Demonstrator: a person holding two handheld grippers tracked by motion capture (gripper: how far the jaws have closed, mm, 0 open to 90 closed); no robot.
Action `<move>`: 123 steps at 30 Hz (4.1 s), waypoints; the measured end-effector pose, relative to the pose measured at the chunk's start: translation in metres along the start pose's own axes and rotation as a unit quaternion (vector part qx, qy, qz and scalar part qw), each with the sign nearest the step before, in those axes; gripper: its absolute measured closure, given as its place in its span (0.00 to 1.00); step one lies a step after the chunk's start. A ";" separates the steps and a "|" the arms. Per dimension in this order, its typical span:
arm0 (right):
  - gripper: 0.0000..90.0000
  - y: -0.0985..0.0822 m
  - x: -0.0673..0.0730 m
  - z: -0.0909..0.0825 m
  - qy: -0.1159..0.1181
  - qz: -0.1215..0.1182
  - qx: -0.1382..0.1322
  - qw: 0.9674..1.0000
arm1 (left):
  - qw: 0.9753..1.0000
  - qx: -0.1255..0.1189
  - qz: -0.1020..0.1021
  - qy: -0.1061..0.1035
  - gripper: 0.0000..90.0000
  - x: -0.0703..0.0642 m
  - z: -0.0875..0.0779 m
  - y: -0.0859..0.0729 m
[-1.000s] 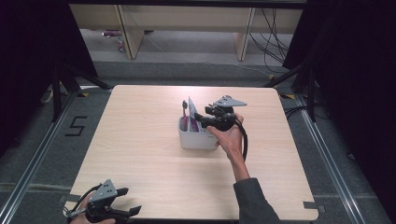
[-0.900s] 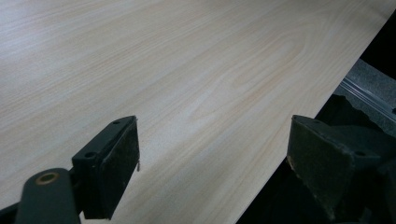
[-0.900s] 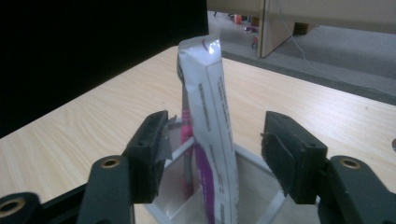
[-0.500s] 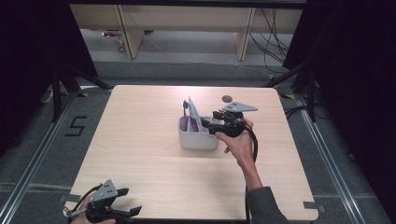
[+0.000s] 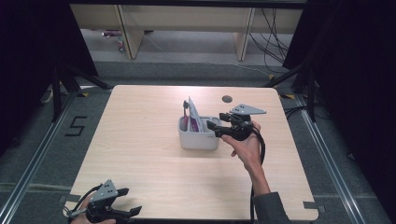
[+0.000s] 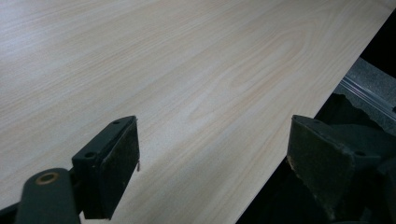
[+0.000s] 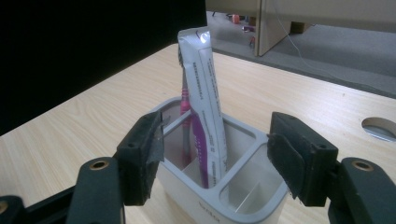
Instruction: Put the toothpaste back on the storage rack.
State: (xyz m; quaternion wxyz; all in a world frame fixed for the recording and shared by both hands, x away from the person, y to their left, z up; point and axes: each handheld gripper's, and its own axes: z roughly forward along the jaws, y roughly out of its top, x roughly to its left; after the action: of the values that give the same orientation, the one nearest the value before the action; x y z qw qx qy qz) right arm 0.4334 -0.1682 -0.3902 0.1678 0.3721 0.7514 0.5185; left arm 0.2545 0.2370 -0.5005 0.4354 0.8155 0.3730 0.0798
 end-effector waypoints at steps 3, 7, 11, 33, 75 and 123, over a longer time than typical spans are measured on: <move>0.39 -0.001 0.001 -0.004 -0.001 -0.003 -0.001 1.000 | 1.000 0.008 0.007 0.006 0.18 0.002 -0.001 0.000; 0.38 -0.002 0.001 -0.008 -0.007 -0.008 -0.007 1.000 | 1.000 0.009 0.007 0.005 0.18 0.002 -0.001 0.000; 0.37 -0.005 0.003 -0.012 -0.003 -0.008 -0.008 1.000 | 1.000 -0.004 -0.002 0.001 0.18 0.000 0.000 0.000; 0.36 -0.023 0.007 -0.035 0.006 -0.010 -0.001 1.000 | 1.000 -0.003 0.001 0.000 0.18 0.000 0.000 0.000; 0.27 -0.068 0.019 -0.050 0.013 0.000 0.049 0.999 | 1.000 0.011 0.020 0.014 0.18 -0.003 -0.001 -0.001; 0.23 -0.147 0.041 -0.088 -0.003 -0.002 0.107 0.994 | 0.999 0.022 0.022 0.014 0.18 -0.002 -0.001 -0.001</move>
State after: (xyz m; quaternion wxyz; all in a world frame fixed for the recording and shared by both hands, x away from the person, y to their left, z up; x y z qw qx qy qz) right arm 0.2938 -0.2232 -0.4817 0.1300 0.3884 0.8028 0.4333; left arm 0.2518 0.2363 -0.5006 0.4103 0.8315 0.3626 0.0930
